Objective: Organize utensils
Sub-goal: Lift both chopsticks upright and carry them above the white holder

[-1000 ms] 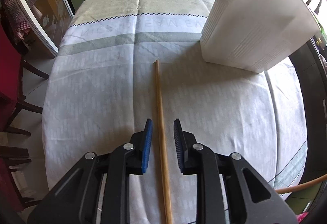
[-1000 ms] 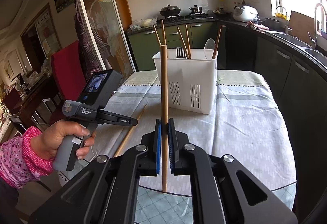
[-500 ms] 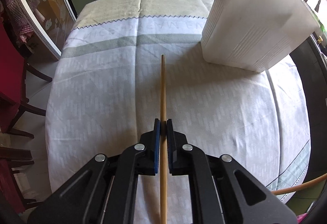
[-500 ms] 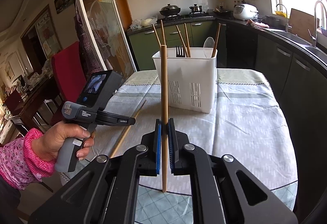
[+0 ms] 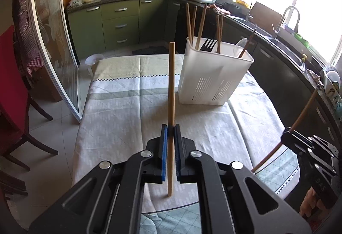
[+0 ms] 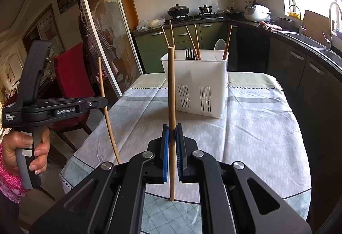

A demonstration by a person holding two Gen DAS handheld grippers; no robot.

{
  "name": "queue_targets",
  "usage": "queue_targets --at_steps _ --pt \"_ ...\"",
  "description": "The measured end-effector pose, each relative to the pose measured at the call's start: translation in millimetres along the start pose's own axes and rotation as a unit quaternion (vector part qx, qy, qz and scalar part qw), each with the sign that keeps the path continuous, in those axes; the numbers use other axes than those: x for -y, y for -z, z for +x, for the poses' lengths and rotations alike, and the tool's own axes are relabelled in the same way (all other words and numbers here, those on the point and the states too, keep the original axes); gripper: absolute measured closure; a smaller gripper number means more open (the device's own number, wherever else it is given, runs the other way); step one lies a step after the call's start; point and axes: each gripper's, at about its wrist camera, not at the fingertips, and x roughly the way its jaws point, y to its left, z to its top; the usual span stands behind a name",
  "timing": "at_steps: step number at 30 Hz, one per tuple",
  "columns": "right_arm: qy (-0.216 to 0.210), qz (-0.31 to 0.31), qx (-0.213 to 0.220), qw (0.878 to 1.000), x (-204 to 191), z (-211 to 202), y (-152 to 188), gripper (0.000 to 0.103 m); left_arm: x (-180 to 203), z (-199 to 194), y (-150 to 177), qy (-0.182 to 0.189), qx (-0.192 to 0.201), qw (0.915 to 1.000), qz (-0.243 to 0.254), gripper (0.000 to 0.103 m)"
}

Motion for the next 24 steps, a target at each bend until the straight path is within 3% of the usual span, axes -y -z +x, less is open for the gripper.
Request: queue_targets --at_steps 5,16,24 --pt "0.002 -0.001 0.001 1.0 0 -1 0 0.096 11 -18 6 0.01 0.011 0.9998 0.016 0.097" --pt "0.009 -0.007 0.009 1.0 2 -6 -6 0.096 23 -19 1 0.023 0.014 0.9992 0.03 0.097" --pt "0.005 -0.023 0.056 0.998 6 -38 -54 0.096 34 -42 -31 0.042 0.039 0.9976 0.04 0.097"
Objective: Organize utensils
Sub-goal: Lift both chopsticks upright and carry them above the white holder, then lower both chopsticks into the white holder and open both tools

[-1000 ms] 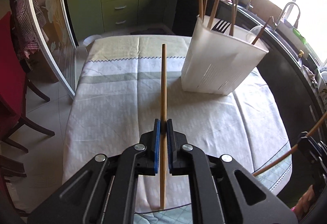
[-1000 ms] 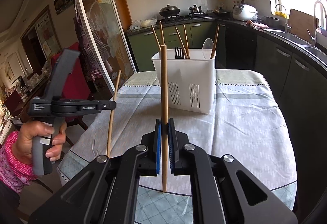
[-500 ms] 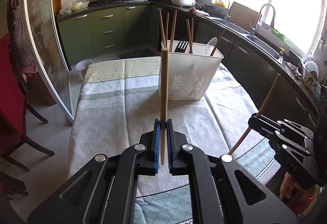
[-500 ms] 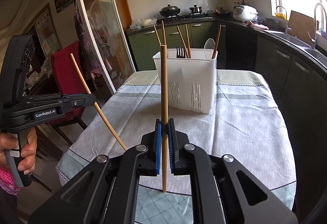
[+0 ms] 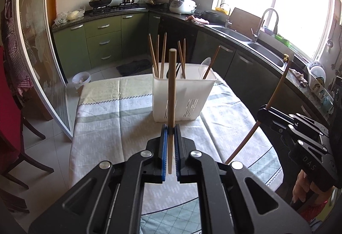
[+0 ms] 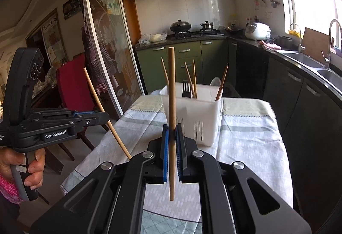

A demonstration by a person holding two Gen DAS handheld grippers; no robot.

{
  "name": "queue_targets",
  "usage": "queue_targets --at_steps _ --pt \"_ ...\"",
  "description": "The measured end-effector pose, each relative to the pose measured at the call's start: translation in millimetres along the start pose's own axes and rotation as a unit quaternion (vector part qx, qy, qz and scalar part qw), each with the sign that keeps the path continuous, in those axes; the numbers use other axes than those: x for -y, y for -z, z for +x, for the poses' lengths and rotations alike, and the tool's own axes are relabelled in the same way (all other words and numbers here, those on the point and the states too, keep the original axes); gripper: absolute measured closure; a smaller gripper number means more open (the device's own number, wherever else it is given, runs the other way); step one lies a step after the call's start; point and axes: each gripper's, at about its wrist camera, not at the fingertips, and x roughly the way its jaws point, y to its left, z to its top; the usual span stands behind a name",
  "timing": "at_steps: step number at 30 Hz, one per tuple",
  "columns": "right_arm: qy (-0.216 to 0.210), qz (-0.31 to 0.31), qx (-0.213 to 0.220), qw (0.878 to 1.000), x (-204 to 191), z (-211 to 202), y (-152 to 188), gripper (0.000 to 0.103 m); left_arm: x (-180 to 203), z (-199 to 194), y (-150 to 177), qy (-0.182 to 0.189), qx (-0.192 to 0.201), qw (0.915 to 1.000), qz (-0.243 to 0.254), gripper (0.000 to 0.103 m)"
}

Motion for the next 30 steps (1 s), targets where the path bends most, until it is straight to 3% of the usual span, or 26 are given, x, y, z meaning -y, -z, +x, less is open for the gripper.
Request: queue_targets --at_steps 9,17,20,30 --pt "0.009 0.011 0.089 0.996 20 -23 -91 0.096 22 -31 -88 0.003 0.081 0.9965 0.022 0.097" --pt "0.036 0.003 0.138 0.99 30 3 -149 0.096 30 -6 -145 -0.004 0.125 0.9918 0.028 0.097" --pt "0.041 0.005 0.137 0.99 37 27 -158 0.096 30 20 -151 -0.013 0.125 0.9916 0.032 0.097" --pt "0.051 0.02 0.079 0.995 63 105 -133 0.096 15 107 -123 -0.024 0.046 0.9984 0.024 0.097"
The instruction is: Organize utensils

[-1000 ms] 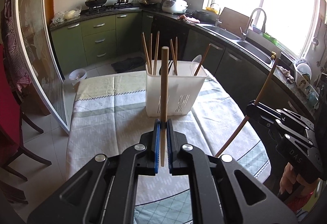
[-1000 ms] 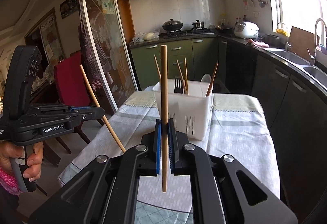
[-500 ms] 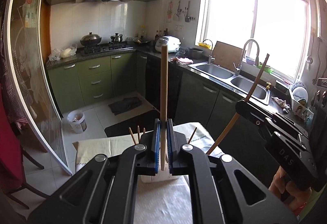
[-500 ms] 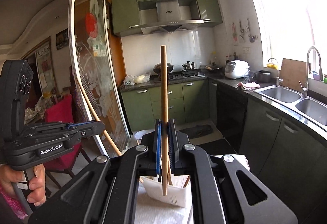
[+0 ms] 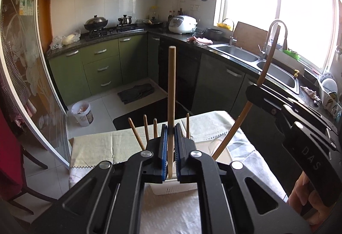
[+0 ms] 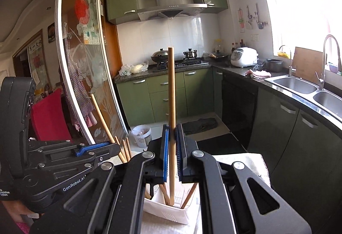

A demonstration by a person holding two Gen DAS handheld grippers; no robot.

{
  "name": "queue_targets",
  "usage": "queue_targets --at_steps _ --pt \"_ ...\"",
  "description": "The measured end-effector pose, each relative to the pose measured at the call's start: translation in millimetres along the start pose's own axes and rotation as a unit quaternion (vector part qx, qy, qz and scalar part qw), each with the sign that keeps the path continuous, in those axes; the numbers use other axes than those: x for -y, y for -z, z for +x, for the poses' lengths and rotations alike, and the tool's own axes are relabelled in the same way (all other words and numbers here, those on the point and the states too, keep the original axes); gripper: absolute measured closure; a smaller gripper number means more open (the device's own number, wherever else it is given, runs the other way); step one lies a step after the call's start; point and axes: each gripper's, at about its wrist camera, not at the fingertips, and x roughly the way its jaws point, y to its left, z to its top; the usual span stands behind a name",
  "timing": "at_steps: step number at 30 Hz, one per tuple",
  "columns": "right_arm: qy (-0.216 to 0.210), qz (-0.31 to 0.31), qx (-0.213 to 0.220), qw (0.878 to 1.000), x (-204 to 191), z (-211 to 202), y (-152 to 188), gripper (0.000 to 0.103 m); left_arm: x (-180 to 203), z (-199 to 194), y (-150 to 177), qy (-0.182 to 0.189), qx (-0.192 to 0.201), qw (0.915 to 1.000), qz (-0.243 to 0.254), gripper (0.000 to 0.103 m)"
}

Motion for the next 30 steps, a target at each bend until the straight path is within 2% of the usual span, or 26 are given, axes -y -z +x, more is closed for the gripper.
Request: queue_targets --at_steps 7,12,15,17,19,20,21,22,23,24,26,29,30 --pt "0.006 -0.007 -0.037 0.999 -1 33 34 0.096 -2 33 30 -0.002 -0.033 0.9995 0.002 0.097" --pt "0.005 -0.013 -0.064 0.998 -3 46 59 0.095 -4 43 43 0.0 -0.046 0.9989 0.002 0.097" --pt "0.006 -0.016 -0.068 0.998 -6 45 68 0.089 -3 42 48 -0.003 -0.044 0.999 0.005 0.092" --pt "0.01 -0.022 -0.066 0.998 -9 42 72 0.088 -3 39 50 -0.003 -0.04 0.9992 0.006 0.08" --pt "0.008 -0.023 -0.062 0.998 -11 33 74 0.086 -3 33 52 -0.003 -0.035 0.9994 0.006 0.074" --pt "0.006 -0.024 -0.058 0.998 -13 27 75 0.086 -3 29 54 -0.003 -0.031 0.9995 0.005 0.066" --pt "0.004 -0.025 -0.054 0.998 -13 20 76 0.084 -4 22 56 -0.001 -0.026 0.9997 0.001 0.062" --pt "0.003 -0.026 -0.049 0.998 -14 11 77 0.081 -6 14 58 0.001 -0.018 0.9998 -0.005 0.053" --pt "0.002 -0.026 -0.042 0.999 -14 1 78 0.074 -8 4 61 0.003 -0.009 0.9999 -0.01 0.046" --pt "0.002 -0.027 -0.038 0.999 -15 -10 80 0.069 -8 -7 65 0.004 0.001 0.9999 -0.013 0.043" --pt "-0.001 -0.026 -0.03 0.999 -14 -33 88 0.066 -9 -29 76 -0.003 0.023 0.9996 -0.014 0.025" --pt "0.006 -0.024 -0.025 0.999 -10 -66 109 0.051 -8 -65 103 -0.02 0.055 0.9982 -0.012 0.01" --pt "0.006 -0.021 -0.024 0.999 -8 -78 117 0.045 -7 -76 115 -0.024 0.063 0.9977 -0.012 0.009"
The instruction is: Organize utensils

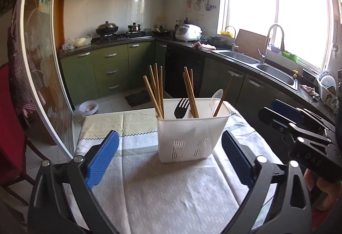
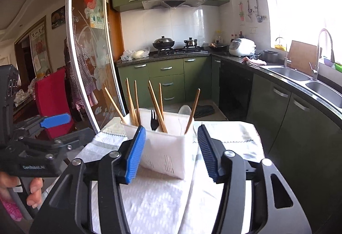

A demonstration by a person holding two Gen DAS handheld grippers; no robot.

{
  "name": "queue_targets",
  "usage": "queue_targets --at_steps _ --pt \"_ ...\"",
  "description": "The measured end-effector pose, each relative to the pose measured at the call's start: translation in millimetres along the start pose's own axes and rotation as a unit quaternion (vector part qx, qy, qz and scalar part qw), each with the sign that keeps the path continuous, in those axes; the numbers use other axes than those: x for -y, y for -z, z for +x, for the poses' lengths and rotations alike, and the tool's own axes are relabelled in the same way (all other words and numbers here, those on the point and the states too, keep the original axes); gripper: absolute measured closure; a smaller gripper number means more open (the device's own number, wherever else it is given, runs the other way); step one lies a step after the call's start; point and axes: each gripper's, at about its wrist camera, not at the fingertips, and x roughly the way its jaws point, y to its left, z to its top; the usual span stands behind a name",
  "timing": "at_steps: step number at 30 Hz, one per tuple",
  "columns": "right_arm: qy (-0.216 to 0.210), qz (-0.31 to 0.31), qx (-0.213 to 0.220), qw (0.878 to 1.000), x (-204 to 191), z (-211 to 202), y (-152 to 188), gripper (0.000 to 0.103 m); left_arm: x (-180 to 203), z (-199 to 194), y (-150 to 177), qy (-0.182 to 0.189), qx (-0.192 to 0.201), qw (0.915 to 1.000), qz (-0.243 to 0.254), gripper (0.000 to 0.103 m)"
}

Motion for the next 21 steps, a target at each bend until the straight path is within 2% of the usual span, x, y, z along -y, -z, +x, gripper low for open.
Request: queue_targets --at_steps 1,3,5,10,13,16,21 --pt "-0.002 0.004 0.0 1.0 2 -11 11 0.041 0 -11 10 -0.003 0.004 1.0 0.0 0.007" --pt "-0.004 0.01 0.001 1.0 3 -33 33 0.017 1 -34 34 -0.016 0.016 0.9997 0.001 0.007" --pt "-0.012 0.019 0.007 1.0 5 -55 57 0.004 1 -55 56 -0.03 0.029 0.9991 -0.003 0.007" --pt "-0.017 -0.001 -0.008 1.0 -3 -101 103 0.004 8 -100 96 -0.035 0.041 0.9984 -0.016 0.007" --pt "-0.016 -0.024 0.001 1.0 -15 -131 117 0.004 12 -129 101 -0.04 0.051 0.9977 -0.018 0.007" --pt "-0.028 -0.018 0.018 0.999 -20 -162 122 0.004 14 -154 102 -0.046 0.065 0.9965 -0.026 0.007" --pt "-0.026 -0.005 0.04 0.999 -24 -195 111 0.004 17 -174 101 -0.041 0.066 0.9962 -0.04 0.007"
